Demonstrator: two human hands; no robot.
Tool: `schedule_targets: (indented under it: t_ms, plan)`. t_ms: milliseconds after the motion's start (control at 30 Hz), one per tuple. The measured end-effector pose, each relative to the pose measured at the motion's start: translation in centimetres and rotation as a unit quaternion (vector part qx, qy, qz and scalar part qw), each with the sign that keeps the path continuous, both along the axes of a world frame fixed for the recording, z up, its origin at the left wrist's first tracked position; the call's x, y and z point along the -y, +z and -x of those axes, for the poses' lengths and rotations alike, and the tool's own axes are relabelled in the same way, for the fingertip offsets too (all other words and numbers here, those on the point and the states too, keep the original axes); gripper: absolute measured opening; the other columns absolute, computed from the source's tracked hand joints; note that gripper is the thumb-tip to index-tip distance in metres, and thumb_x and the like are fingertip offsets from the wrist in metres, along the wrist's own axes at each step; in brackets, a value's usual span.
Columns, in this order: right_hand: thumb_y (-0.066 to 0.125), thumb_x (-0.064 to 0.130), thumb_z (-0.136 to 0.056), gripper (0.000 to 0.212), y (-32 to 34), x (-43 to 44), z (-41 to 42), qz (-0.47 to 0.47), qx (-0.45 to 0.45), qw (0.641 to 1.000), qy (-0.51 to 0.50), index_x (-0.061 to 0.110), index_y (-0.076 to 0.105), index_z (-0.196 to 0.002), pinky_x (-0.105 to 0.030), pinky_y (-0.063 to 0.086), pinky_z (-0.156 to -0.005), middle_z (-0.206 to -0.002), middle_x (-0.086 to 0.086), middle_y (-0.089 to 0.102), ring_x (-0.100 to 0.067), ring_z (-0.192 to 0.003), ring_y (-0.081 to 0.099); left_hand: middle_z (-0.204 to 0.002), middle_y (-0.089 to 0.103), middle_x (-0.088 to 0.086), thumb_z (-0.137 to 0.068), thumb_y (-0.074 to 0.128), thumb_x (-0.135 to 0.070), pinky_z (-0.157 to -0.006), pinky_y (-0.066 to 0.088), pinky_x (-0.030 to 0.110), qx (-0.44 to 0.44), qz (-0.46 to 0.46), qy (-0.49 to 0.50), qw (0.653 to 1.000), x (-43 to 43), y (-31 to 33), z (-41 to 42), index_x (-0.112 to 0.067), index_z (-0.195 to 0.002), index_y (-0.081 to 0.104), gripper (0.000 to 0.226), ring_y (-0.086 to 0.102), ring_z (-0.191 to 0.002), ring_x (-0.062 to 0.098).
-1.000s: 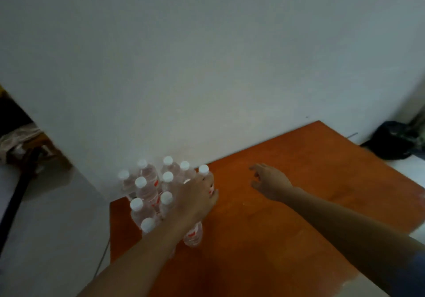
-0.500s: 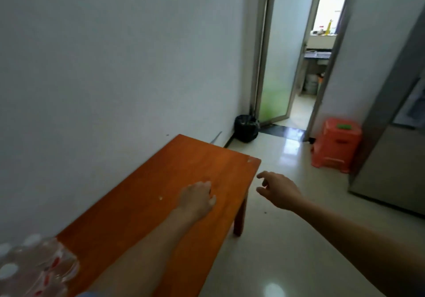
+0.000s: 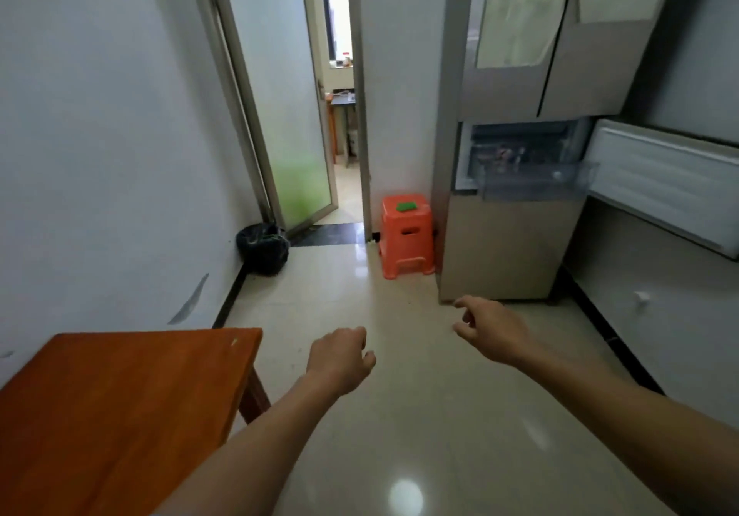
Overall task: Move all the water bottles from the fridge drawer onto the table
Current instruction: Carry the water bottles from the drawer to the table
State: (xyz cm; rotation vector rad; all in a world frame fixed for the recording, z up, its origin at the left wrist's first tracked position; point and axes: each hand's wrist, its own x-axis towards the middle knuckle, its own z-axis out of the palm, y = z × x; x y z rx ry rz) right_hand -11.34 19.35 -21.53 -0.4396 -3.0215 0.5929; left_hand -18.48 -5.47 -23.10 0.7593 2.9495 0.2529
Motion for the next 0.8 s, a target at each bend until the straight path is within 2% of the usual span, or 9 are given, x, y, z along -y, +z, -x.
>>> schedule_targets:
  t_ms: [333, 500, 633, 800]
  plan:
    - [0.062, 0.037, -0.087, 0.045, -0.4, -15.3, 11.3, 0.014, -0.017, 0.992, -0.127, 0.022, 0.055, -0.128, -0.032, 0.050, -0.080, -0.107, 0.000, 0.065, -0.018, -0.094, 0.061, -0.091, 0.062, 0.000, -0.087, 0.052, -0.046, -0.078, 0.054, 0.038, 0.004, 0.008, -0.134, 0.991, -17.7, -0.3, 17.7, -0.022, -0.093, 0.055, 0.025, 0.059, -0.081, 0.020]
    - [0.060, 0.037, -0.089, 0.042, 0.4, -22.2, 15.1, 0.021, -0.039, 0.982, -0.186, 0.022, 0.055, -0.128, -0.026, 0.040, -0.071, -0.105, 0.001, 0.064, -0.016, -0.090, 0.059, -0.084, 0.061, 0.000, -0.085, 0.054, -0.040, -0.072, 0.055, 0.035, -0.011, -0.012, -0.197, 0.980, -26.3, 1.5, 25.1, -0.021, -0.085, 0.056, 0.020, 0.058, -0.075, 0.018]
    - [0.059, 0.034, -0.091, 0.042, -0.7, -28.7, 17.1, 0.031, -0.034, 0.974, -0.220, 0.020, 0.053, -0.130, -0.019, 0.034, -0.060, -0.096, 0.005, 0.059, -0.010, -0.081, 0.051, -0.089, 0.061, 0.001, -0.084, 0.051, -0.042, -0.074, 0.055, 0.036, 0.004, 0.000, -0.247, 0.969, -33.7, 0.4, 28.4, -0.021, -0.087, 0.056, 0.022, 0.059, -0.080, 0.019]
    - [0.060, 0.038, -0.089, 0.043, -2.8, -38.2, 21.2, 0.035, -0.030, 0.969, -0.242, 0.024, 0.053, -0.129, -0.029, 0.044, -0.068, -0.094, 0.005, 0.060, -0.013, -0.082, 0.056, -0.100, 0.065, 0.007, -0.087, 0.050, -0.038, -0.075, 0.050, 0.035, 0.000, 0.040, -0.280, 0.959, -43.7, -0.6, 32.6, -0.016, -0.096, 0.058, 0.025, 0.062, -0.091, 0.028]
